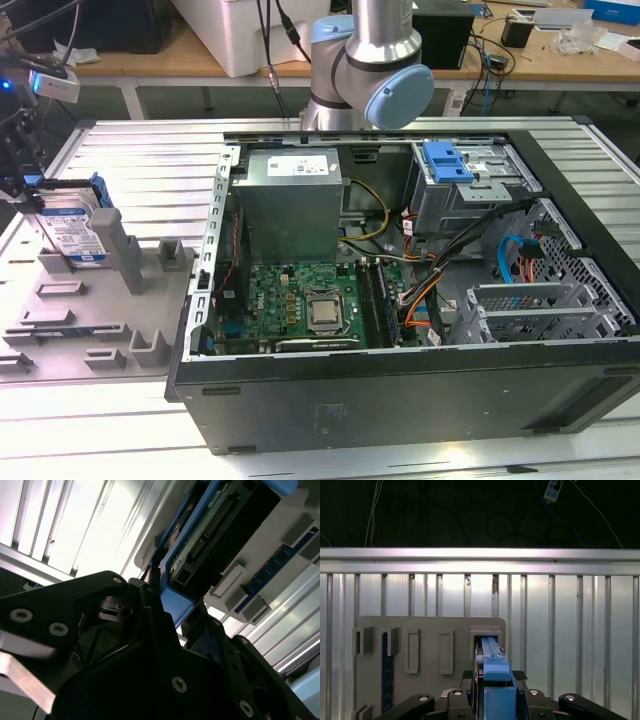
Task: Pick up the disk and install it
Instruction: 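Pick up the disk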
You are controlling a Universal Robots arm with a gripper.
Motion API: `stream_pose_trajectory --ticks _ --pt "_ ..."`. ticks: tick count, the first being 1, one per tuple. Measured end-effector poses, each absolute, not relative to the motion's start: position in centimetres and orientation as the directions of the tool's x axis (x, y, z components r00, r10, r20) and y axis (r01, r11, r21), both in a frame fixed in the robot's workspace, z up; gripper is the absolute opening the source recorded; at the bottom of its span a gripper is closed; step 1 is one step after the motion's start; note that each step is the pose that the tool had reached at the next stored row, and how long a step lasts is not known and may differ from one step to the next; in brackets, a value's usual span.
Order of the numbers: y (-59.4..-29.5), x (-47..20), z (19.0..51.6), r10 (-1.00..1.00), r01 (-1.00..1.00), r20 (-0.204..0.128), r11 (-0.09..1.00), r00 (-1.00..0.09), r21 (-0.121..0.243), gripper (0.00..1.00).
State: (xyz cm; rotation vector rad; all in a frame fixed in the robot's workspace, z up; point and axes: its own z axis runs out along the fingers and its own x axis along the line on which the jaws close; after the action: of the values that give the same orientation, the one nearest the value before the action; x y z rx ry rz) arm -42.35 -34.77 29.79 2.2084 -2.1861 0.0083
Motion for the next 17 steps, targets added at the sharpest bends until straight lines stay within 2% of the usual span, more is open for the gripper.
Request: stream_pose_trajectory --ticks 17 --pt "-34.77 -42.34 29.34 -1.000 -1.000 0.028 -0.010 0.011 0.021 0.42"
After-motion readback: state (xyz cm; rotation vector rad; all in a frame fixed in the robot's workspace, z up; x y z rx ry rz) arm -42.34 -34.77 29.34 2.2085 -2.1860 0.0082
